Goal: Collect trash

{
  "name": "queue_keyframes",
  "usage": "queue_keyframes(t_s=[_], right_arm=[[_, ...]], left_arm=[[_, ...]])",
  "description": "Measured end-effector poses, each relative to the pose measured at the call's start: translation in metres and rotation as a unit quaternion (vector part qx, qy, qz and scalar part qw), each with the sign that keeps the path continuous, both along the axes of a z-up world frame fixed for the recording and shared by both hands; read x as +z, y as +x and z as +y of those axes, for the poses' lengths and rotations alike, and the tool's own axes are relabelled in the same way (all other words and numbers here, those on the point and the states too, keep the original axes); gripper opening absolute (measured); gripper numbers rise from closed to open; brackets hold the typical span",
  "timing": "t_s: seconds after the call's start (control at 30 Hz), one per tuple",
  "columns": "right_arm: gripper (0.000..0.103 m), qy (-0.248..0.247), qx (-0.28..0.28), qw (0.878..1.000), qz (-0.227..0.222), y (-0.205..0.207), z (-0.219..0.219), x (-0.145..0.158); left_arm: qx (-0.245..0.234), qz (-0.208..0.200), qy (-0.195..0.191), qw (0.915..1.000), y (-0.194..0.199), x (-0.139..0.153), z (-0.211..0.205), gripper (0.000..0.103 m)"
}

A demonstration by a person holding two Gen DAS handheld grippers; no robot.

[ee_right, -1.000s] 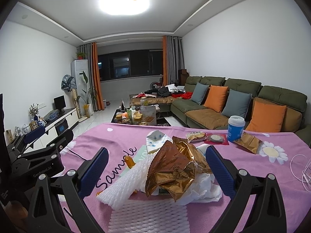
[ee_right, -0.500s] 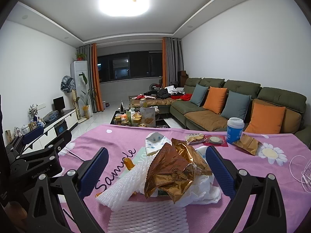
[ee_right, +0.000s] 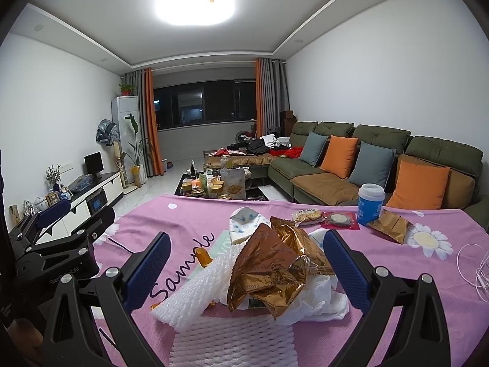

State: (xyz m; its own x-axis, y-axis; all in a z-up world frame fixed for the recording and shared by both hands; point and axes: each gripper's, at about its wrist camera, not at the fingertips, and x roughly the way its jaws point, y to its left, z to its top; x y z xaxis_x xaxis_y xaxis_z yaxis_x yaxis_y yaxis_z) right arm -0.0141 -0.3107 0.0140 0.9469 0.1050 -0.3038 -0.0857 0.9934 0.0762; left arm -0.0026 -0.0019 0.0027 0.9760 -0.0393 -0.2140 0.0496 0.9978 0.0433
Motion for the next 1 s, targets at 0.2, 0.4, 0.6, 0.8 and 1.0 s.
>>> queue_keyframes(t_s=[0.2,0.4,0.6,0.8,1.0], right_arm=[[0.096,0.002,0.001,1.000,0.002,0.000,0.000,0.000],[0.096,0.002,0.012,1.000,0.013,0.003,0.003,-0.001],[0.096,0.010,0.025,0.999,0.029,0.007,0.005,-0.004],[0.096,0.012,0.028,0.999,0.041,0.013,0.004,-0.009],[0.085,0.018,0.032,0.998,0.056,0.017,0.005,-0.010]], left_arm=[[0.000,0.000,0.000,1.0000,0.000,0.000,0.000,0.098],[-0.006,0.005,0.002,1.0000,-0.001,-0.004,-0.002,0.098],[-0.015,0.011,0.004,0.9998,0.001,-0.006,-0.002,0.098],[-0.020,0.017,0.004,0.9997,0.003,-0.009,-0.004,0.098],[-0.025,0.020,0.005,0.9995,0.005,-0.012,-0.006,0.098]])
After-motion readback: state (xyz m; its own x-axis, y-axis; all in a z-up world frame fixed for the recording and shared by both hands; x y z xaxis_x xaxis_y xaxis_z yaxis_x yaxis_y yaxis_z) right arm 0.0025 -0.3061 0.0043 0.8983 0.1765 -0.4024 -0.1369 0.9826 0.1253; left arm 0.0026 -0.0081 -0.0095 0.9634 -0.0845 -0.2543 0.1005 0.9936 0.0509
